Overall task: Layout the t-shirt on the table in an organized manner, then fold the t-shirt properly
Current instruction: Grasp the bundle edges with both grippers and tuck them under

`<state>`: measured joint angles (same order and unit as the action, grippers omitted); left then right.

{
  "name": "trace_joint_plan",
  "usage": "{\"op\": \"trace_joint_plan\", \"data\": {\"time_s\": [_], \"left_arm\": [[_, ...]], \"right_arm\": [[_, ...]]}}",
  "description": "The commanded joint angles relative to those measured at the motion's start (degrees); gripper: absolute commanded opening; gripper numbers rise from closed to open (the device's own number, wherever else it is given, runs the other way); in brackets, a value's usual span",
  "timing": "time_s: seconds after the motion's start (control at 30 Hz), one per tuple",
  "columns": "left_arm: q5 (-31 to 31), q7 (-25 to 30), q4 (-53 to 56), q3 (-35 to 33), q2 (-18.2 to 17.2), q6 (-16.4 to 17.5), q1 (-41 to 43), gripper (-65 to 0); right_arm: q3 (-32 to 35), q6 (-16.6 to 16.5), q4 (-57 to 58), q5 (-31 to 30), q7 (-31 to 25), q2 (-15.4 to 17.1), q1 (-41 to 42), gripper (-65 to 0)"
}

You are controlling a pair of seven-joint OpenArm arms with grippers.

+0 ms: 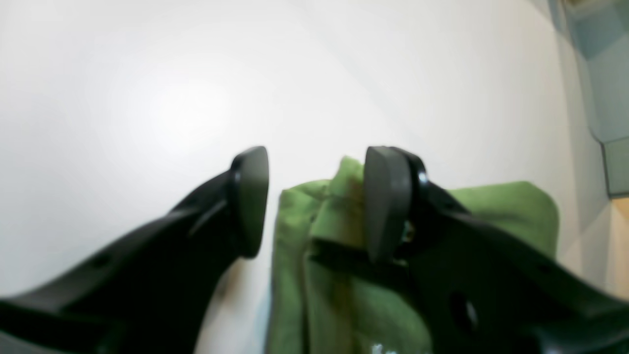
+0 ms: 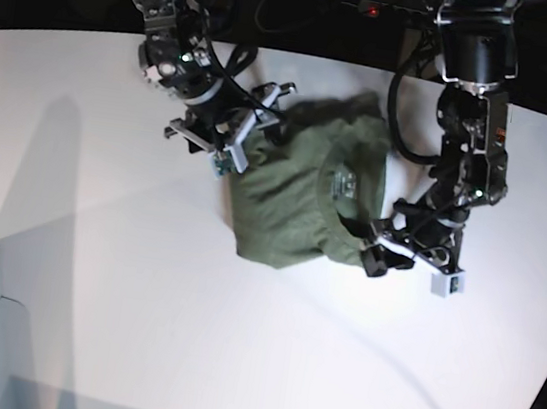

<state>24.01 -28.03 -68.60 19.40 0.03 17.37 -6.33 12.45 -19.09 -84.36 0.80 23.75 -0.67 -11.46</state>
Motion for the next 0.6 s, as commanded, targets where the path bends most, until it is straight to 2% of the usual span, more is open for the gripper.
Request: {"op": "trace_joint_plan", "data": {"time_s": [0.0,0.3,0.37,0.43,0.57], "left_arm": [[0.83,1.26,-0.11,-0.1,-0.08,0.7,-1.01,-34.3],[0.83,1.7,2.71,-4.85,-0.16,0.79,-1.01,-34.9],[1.0,1.7,2.71,-4.85,-0.16,0.79,-1.01,-36.8],[1.18,1.7,2.36,-4.5,-0.16,0.88,-1.01,-43.5],[1.18,1.79,2.27,-4.41,-0.16,0.7,-1.01,-65.0]], "right_arm": [[0.08,0.06,-0.87,-0.75,-1.37,-0.17,0.34,-28.1],[0.08,0.06,-0.79,-0.75,-1.37,-0.17,0.87,-28.1],[0.08,0.06,-0.52,-0.75,-1.37,-0.17,1.22,-28.1],[0.08,0.06,-0.52,-0.75,-1.37,-0.17,1.22,-28.1],[0.08,0.06,-0.52,-0.75,-1.37,-0.17,1.22,-28.1]]}}
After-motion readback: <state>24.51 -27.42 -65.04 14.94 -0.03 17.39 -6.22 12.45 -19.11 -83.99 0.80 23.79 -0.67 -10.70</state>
